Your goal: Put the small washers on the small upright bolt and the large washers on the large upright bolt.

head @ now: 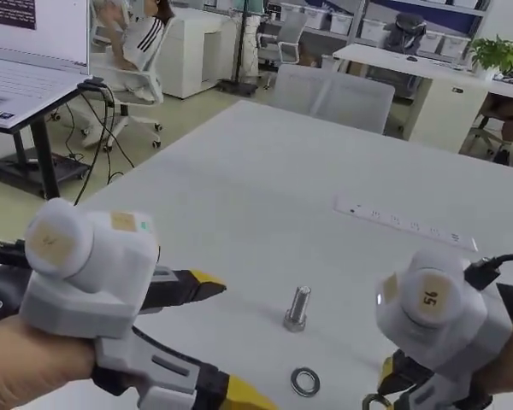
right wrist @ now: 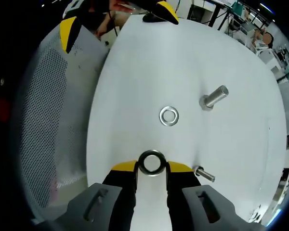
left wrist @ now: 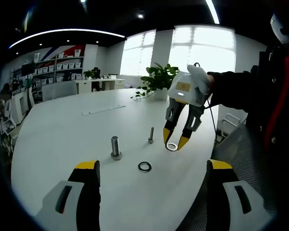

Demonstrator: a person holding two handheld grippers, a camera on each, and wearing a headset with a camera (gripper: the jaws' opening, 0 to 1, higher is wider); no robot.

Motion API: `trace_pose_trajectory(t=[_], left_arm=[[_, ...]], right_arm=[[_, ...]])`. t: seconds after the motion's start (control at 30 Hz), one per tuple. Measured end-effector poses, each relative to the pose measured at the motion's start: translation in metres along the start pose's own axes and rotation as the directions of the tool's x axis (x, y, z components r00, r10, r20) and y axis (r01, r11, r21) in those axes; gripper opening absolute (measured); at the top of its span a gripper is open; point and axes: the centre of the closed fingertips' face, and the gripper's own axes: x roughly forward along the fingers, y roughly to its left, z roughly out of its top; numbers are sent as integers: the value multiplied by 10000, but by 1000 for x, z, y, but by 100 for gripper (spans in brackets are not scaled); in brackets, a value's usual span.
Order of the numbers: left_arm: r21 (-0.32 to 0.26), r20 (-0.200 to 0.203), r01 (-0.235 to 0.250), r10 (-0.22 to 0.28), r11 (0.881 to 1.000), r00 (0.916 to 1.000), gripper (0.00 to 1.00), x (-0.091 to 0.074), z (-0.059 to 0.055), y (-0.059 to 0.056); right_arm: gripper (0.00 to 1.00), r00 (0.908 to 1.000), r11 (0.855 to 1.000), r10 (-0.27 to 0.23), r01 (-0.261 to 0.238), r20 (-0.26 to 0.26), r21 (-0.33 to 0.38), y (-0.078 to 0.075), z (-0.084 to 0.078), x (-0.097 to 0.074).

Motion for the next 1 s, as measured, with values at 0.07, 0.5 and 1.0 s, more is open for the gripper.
trace_pose_trajectory(t=[0.07,0.5,1.0], left_arm=[[-36,47,-42,43,10000,10000,91,0,0,2],[-216,221,-325,329,9992,9992,91,-1,-2,20],[-455,233,-700,711,9965,9972,91,-4,-12,36]], right_arm=[[23,9999,9999,-106,106,18,-52,-5,3,-4],[23,9984,9975,-537,544,174,-450,-26,23,-21],[23,9954,9913,-889,919,355,-939,-50,48,-36]])
